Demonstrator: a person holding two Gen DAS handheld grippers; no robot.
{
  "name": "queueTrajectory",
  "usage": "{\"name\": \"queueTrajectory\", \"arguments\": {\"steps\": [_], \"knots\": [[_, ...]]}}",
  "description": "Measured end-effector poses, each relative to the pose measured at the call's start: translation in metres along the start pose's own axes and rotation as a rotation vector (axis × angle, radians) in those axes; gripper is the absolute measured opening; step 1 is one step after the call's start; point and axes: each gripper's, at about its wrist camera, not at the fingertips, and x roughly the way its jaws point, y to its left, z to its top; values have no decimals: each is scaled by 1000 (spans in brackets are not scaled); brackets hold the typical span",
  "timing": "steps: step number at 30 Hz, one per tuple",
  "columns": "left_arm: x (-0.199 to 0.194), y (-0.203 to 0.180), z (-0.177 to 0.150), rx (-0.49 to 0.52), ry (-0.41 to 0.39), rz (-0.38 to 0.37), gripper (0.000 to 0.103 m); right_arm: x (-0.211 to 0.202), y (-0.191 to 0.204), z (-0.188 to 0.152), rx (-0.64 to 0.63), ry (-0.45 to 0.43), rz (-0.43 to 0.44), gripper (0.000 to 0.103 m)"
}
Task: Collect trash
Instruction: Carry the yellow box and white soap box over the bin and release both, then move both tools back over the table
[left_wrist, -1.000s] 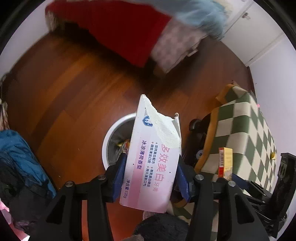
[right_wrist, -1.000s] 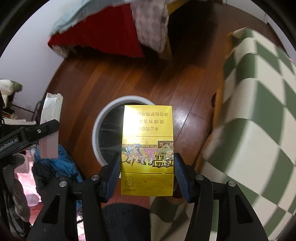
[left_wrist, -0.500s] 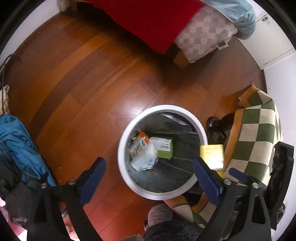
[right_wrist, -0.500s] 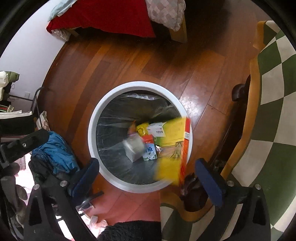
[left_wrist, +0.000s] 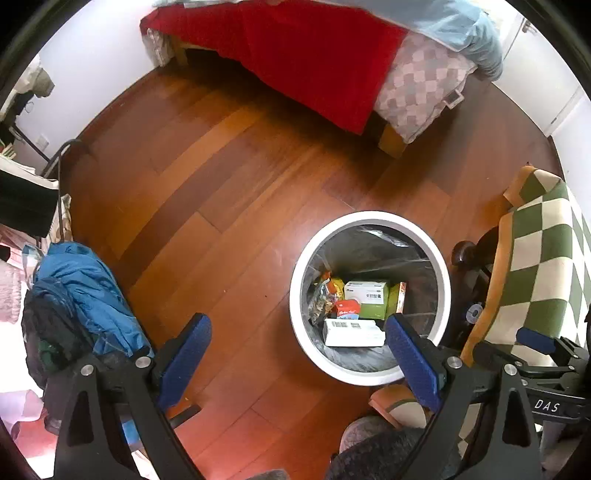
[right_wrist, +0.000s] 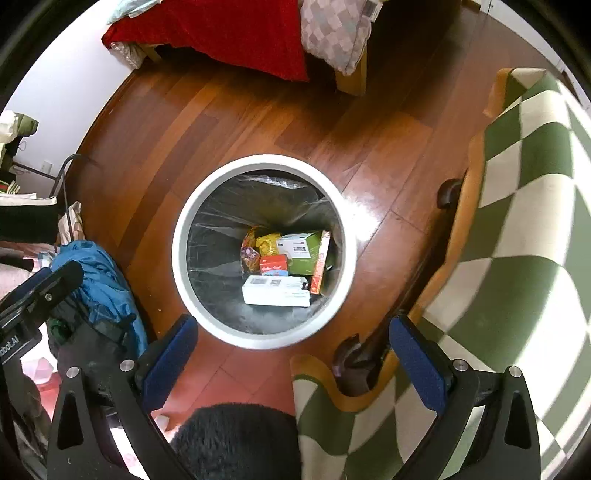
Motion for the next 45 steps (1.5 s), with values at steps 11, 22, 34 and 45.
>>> {"name": "queueTrajectory", "arguments": {"steps": [11, 22, 34, 45], "knots": [[-65, -17, -13, 36, -106, 10, 96, -69, 1, -30, -19, -104, 13, 103], [-148, -49, -34, 98, -231, -5, 96, -176, -20, -74, 43, -280, 124, 103], [-177, -165, -79, 275, -291, -69, 96, -258, -177, -187, 362, -424, 62, 103], [-86, -339, -168, 535, -97, -107, 96, -200, -391, -295, 785, -330, -79, 73]]}}
